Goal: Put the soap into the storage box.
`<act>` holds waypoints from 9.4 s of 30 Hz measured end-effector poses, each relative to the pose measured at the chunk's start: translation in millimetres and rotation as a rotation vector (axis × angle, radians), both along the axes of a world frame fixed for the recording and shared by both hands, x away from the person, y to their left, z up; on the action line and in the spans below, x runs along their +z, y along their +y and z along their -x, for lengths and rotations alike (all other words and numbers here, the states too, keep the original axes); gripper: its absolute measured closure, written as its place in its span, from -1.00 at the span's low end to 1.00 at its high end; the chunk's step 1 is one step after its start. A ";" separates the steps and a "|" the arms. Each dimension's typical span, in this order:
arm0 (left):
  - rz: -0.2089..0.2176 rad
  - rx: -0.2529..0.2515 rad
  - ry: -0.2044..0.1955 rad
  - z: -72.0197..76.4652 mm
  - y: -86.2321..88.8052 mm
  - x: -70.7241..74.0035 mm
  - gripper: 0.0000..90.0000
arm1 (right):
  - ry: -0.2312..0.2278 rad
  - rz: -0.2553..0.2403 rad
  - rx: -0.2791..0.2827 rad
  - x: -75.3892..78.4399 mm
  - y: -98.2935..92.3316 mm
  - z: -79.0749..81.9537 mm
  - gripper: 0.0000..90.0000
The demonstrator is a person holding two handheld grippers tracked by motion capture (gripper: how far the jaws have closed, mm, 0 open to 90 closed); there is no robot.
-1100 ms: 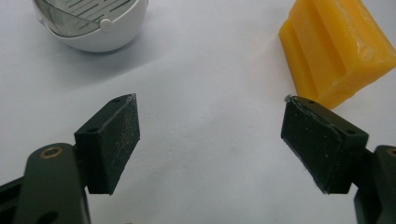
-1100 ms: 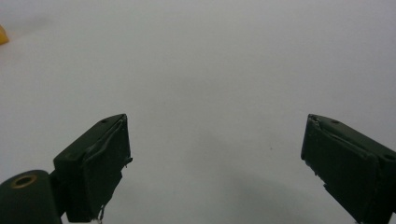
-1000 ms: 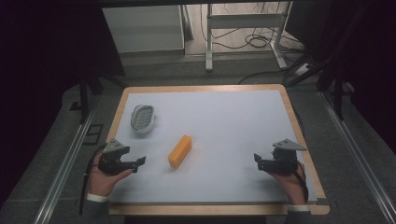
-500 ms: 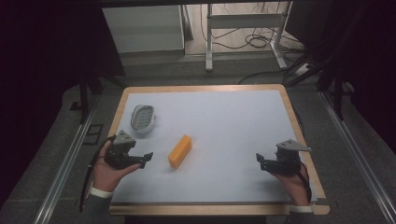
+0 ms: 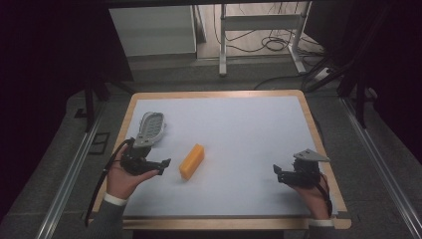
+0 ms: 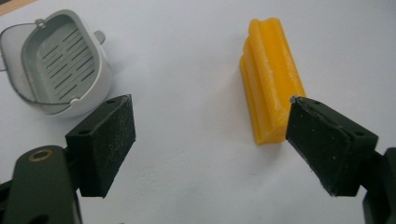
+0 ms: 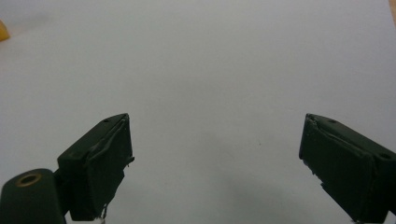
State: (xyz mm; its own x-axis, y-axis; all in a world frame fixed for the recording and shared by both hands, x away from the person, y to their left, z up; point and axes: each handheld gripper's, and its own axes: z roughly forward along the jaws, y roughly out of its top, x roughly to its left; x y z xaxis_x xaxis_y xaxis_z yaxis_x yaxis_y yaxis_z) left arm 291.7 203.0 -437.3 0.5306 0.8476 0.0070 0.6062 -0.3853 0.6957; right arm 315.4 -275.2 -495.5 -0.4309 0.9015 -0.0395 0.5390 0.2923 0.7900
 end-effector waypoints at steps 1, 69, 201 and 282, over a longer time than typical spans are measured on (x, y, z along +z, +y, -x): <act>-0.005 -0.007 0.000 -1.1 -1.0 0.4 -0.64 | -0.001 0.005 -0.003 -0.7 -0.3 -0.4 -0.79; -0.100 -0.096 0.275 -68.6 -96.9 -50.4 0.18 | 0.010 0.018 -0.037 -6.7 -2.4 -2.0 -0.79; 0.139 0.254 0.254 -168.9 57.8 7.3 0.35 | -0.048 0.038 -0.064 -4.2 -7.9 0.8 -0.79; 0.244 0.046 0.063 -64.4 66.5 -23.6 -0.44 | -0.033 0.055 -0.070 -8.8 -5.8 0.1 -0.79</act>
State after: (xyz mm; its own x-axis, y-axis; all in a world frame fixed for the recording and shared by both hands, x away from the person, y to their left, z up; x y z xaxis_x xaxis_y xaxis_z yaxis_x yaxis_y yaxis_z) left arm 356.1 269.5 -460.9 0.4840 0.8435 -0.2328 0.6647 -0.1814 0.7247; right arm 315.3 -281.0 -504.3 -0.3647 0.9254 -0.1033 0.5332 0.2985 0.7916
